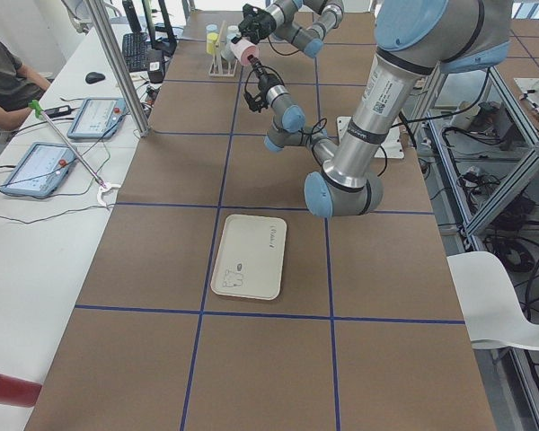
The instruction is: Transfer IKEA cup to right arm and place on rack
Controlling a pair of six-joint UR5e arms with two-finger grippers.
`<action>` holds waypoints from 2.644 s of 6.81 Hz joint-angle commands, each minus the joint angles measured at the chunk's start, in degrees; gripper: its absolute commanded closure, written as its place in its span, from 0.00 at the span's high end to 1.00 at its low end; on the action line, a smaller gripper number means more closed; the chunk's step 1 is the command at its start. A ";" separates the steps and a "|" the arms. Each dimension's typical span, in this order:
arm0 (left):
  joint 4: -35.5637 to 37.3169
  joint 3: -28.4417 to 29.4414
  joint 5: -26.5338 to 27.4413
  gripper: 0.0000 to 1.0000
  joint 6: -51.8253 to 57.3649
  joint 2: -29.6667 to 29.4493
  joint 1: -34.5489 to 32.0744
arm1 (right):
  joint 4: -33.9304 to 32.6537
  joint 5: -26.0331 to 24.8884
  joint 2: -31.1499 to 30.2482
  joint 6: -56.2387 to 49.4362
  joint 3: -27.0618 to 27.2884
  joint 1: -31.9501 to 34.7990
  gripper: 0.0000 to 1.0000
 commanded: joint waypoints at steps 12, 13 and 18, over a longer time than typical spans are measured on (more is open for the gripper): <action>0.35 -1.41 -0.80 0.99 9.12 3.06 -2.23 | -22.66 -6.72 -9.12 -21.35 5.29 14.39 0.00; 2.00 -1.93 -0.80 0.99 12.45 4.11 -2.85 | -29.45 -11.80 -9.03 -27.57 5.22 14.40 0.00; 27.34 -20.42 -2.46 0.99 29.93 13.05 -5.30 | -37.43 -17.48 -9.64 -47.64 -1.89 19.04 0.00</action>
